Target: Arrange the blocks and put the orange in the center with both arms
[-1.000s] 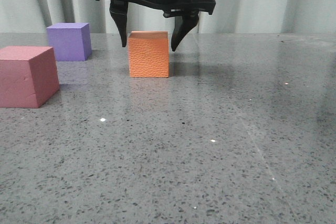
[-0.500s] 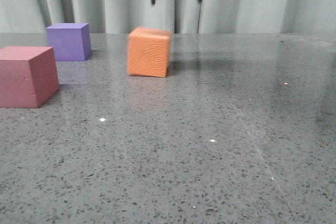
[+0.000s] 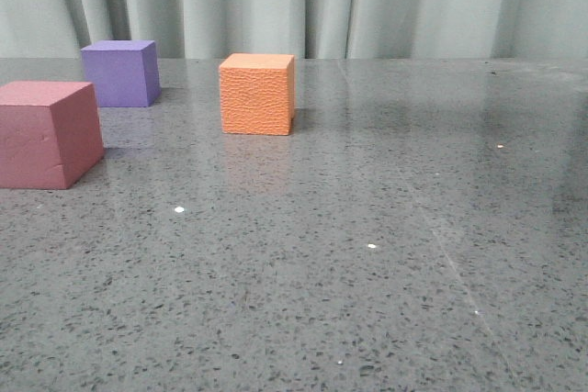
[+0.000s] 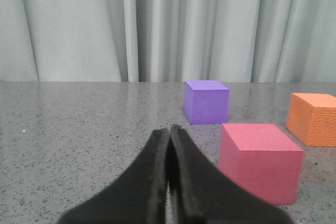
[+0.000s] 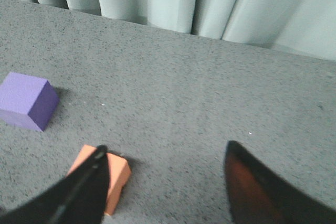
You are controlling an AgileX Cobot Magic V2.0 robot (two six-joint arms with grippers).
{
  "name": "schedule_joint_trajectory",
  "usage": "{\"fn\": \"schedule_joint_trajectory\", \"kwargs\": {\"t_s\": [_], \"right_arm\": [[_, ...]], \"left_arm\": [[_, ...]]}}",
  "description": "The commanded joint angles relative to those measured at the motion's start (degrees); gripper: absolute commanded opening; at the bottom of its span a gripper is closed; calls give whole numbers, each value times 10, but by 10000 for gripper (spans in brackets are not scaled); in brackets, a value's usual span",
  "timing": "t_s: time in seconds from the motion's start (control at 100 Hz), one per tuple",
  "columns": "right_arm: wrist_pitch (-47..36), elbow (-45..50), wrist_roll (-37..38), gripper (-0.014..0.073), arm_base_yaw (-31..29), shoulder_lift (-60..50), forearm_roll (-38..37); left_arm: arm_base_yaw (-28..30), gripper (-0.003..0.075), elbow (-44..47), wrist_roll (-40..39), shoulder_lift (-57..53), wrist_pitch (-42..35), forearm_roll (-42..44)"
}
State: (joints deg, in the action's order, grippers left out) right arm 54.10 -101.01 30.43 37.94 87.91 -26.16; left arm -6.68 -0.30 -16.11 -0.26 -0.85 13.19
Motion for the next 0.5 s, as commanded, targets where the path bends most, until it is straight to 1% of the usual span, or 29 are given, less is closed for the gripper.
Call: {"fn": "schedule_joint_trajectory", "kwargs": {"t_s": [0.0,0.17,0.26,0.28,0.39,0.49], "right_arm": [[-55,57,-1,302,-13,-81,-32],[-89,214,2,9,-52,-183,-36],[-111,298,2,-109,-72,-237,-37],[-117,317,2,-125,-77,-250,-36],[-151,409,2,-115,-98,-309,-37],[-182,470,2,-115,-109,-356,-38]], "left_arm": [[1,-19,32,-1,-19,-44,-1],[1,-19,32,-1,-19,-44,-1],[1,-19,32,-1,-19,-44,-1],[1,-19,32,-1,-19,-44,-1],[1,-19,32,-1,-19,-44,-1],[1,-19,32,-1,-19,-44,-1]]}}
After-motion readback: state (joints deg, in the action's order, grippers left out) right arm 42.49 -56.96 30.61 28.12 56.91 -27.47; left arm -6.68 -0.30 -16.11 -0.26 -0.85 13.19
